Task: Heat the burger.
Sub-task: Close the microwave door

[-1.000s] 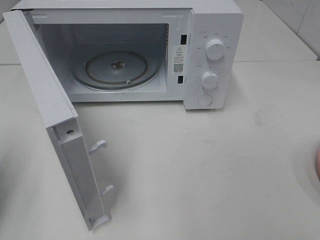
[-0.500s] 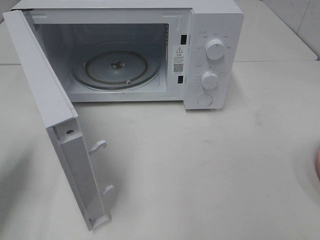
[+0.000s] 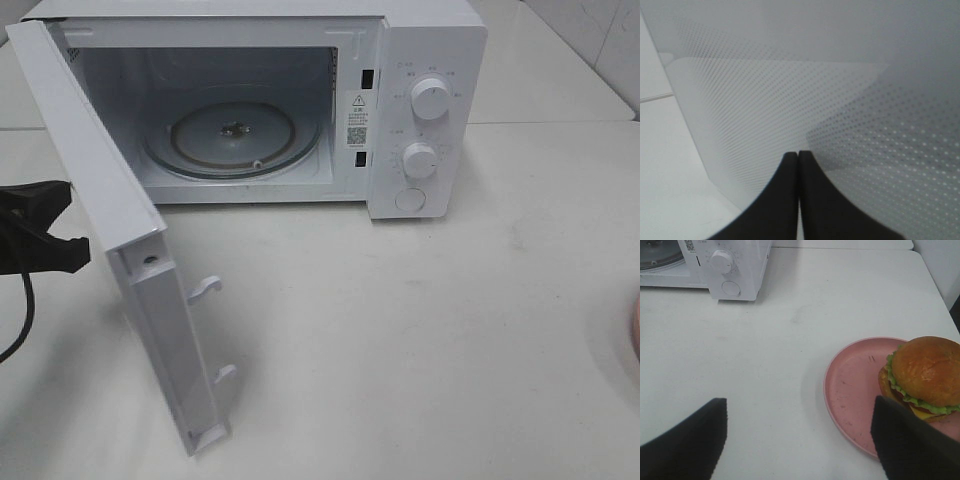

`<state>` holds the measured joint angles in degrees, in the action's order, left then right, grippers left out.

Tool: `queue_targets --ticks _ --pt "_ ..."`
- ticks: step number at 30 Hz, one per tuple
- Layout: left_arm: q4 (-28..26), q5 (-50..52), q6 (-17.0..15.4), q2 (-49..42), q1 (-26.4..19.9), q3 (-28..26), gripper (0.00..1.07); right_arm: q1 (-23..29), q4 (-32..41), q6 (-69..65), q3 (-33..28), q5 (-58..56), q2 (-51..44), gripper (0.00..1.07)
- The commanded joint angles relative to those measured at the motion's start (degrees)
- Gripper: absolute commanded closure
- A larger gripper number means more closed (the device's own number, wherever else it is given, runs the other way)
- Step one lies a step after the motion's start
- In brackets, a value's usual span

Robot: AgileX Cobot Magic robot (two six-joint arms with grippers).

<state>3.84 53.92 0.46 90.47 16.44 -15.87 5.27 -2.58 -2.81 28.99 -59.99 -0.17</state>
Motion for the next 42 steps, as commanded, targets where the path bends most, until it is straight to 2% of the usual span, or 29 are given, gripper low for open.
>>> queue_targets --ticks 1,9,10,14,15,17,19,22,24,25,27,28,30,31,33,34,36,39,41,42 --pt "0.4 2.2 -0.5 1.3 1.7 -2.1 1.07 -0.2 0.2 0.3 -0.1 0.6 -1.6 0.31" --pt "-2.2 1.6 -0.1 5.4 7.4 -8.5 1.07 -0.2 0.2 0.3 -0.1 0.6 -1.6 0.31" --pt "-4.3 1.0 -0.1 6.5 9.3 -10.5 1.07 -0.2 0.2 0.3 -0.1 0.6 -1.6 0.31" --pt "-7.6 -0.1 -0.1 8.0 11.6 -13.2 1.07 -0.2 0.2 0.4 -0.1 0.6 -1.6 0.31" --pt "-10.5 -0.9 0.7 8.9 13.3 -15.3 1.07 -0.2 0.2 0.4 -0.1 0.6 -1.6 0.31" --pt "-11.5 -1.6 0.8 9.2 14.1 -16.1 1.07 -0.2 0.2 0.4 -0.1 0.6 -1.6 0.31" --pt "-15.8 -2.4 2.3 11.3 16.9 -20.3 1.07 -0.2 0.2 0.4 -0.1 0.6 -1.6 0.31" --pt "-16.8 -3.0 2.9 11.8 17.5 -21.3 1.07 -0.2 0.2 0.4 -0.1 0.6 -1.6 0.31" --pt "-21.4 -6.4 5.7 13.5 19.7 -25.1 1.07 -0.2 0.2 0.3 -0.1 0.6 -1.6 0.31" --pt "-21.4 -6.4 5.7 13.5 19.7 -25.1 1.07 -0.2 0.2 0.3 -0.1 0.6 -1.6 0.31" --pt "-28.1 -8.2 12.2 16.1 22.3 -29.9 1.07 -0.2 0.2 0.3 -0.1 0.6 -1.6 0.31" --pt "-28.1 -8.2 12.2 16.1 22.3 -29.9 1.07 -0.2 0.2 0.3 -0.1 0.6 -1.6 0.31" --pt "-33.4 -8.5 16.0 17.9 24.4 -33.0 1.07 -0.2 0.2 0.3 -0.1 0.6 -1.6 0.31" --pt "-33.4 -8.5 16.0 17.9 24.4 -33.0 1.07 -0.2 0.2 0.3 -0.1 0.6 -1.6 0.31" --pt "-38.2 -9.2 19.7 19.5 26.1 -36.3 1.07 -0.2 0.2 0.3 -0.1 0.6 -1.6 0.31" --pt "-38.2 -9.2 19.7 19.5 26.1 -36.3 1.07 -0.2 0.2 0.3 -0.1 0.6 -1.6 0.31" --pt "-41.7 -10.3 23.1 20.9 26.8 -39.2 1.07 -0.2 0.2 0.3 -0.1 0.6 -1.6 0.31" --pt "-42.6 -10.9 24.2 21.3 26.8 -40.0 1.07 -0.2 0.2 0.3 -0.1 0.6 -1.6 0.31" --pt "-47.3 -13.0 25.6 23.0 26.8 -43.7 1.07 -0.2 0.2 0.3 -0.1 0.6 -1.6 0.31" --pt "-47.3 -13.0 25.6 23.0 26.8 -43.7 1.07 -0.2 0.2 0.3 -0.1 0.6 -1.6 0.31"
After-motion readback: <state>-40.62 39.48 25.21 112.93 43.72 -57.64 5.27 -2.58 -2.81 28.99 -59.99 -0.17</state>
